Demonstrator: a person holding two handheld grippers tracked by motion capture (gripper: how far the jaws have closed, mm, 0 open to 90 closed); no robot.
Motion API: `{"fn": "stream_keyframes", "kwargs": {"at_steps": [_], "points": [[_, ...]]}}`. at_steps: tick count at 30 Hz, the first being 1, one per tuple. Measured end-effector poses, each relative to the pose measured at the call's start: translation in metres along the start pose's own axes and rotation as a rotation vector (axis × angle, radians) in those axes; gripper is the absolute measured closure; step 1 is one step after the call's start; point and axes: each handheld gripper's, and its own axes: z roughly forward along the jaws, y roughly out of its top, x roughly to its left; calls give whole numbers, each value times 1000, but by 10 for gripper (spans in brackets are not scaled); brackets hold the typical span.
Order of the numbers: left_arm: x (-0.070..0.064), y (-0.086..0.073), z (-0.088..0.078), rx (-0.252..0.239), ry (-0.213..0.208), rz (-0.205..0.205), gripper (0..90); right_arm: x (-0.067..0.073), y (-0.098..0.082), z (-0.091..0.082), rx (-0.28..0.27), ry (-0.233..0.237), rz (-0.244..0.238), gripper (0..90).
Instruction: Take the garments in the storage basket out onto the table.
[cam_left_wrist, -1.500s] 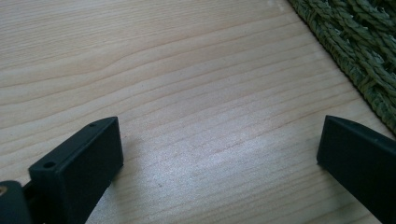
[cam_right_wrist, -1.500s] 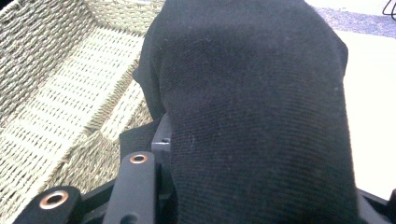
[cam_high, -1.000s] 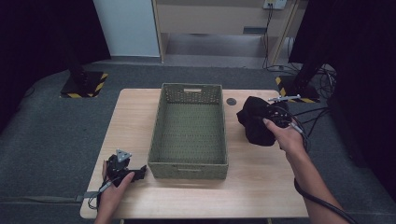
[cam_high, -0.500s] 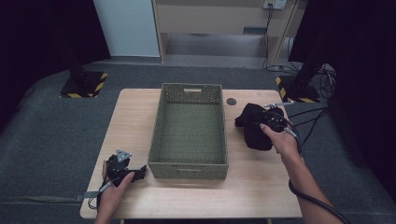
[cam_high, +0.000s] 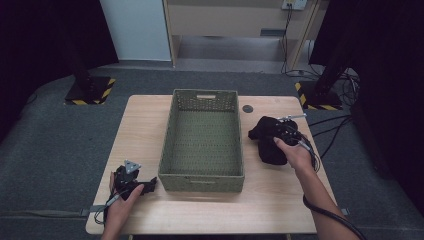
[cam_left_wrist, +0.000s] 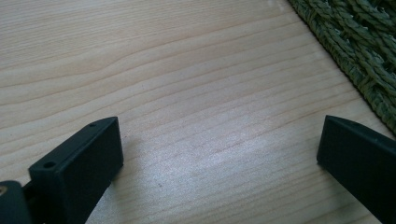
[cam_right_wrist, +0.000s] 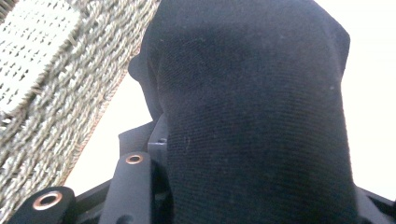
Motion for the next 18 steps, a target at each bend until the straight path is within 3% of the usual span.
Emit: {"fn": "stream_keyframes", "kwargs": {"at_steps": [18], "points": [[0,0,0,0,0,0,0,5,-10,15,19,-9,-7,535]]}}
